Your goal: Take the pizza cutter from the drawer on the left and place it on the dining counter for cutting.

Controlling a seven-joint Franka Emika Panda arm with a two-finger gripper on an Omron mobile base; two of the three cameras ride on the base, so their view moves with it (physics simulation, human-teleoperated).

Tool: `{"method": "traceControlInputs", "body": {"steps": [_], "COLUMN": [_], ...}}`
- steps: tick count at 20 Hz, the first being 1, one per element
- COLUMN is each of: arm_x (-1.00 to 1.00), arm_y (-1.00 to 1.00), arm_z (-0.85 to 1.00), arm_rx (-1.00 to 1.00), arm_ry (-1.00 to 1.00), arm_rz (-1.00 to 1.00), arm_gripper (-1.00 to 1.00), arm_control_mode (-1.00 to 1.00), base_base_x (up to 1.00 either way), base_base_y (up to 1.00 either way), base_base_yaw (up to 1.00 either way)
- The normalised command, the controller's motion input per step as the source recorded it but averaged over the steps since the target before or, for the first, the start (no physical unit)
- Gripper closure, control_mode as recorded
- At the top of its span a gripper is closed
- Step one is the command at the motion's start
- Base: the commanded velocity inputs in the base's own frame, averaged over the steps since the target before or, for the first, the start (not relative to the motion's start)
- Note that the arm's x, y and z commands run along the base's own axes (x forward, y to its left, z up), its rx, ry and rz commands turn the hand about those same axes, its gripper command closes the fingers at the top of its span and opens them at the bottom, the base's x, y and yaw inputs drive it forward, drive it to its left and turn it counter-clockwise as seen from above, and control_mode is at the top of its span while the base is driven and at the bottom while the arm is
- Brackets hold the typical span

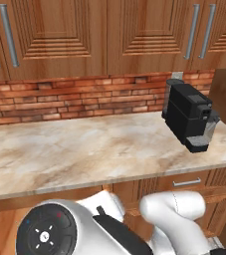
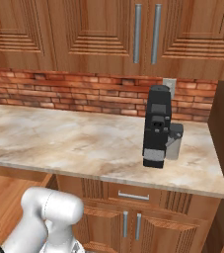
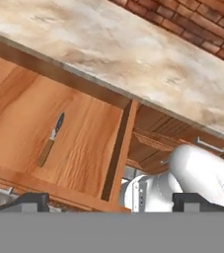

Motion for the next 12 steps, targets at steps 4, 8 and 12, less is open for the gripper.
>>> {"method": "traceControlInputs", "body": {"steps": [4, 8, 12], "arm_x": [0.03, 0.09, 0.13], "arm_y": [-0.16, 0.0, 0.0], "arm_z": [-0.2, -0.02, 0.0], "arm_rx": [0.23, 0.12, 0.1], "arm_ry": [0.12, 0.22, 0.26], "arm_rz": [-0.17, -0.21, -0.18], "arm_gripper": [-1.0, -1.0, -1.0], "arm_control_mode": [-1.0, -1.0, -1.0], "base_base_x": [0.0, 0.0, 0.0], "base_base_y": [0.0, 0.0, 0.0], "base_base_yaw": [0.0, 0.0, 0.0]}}
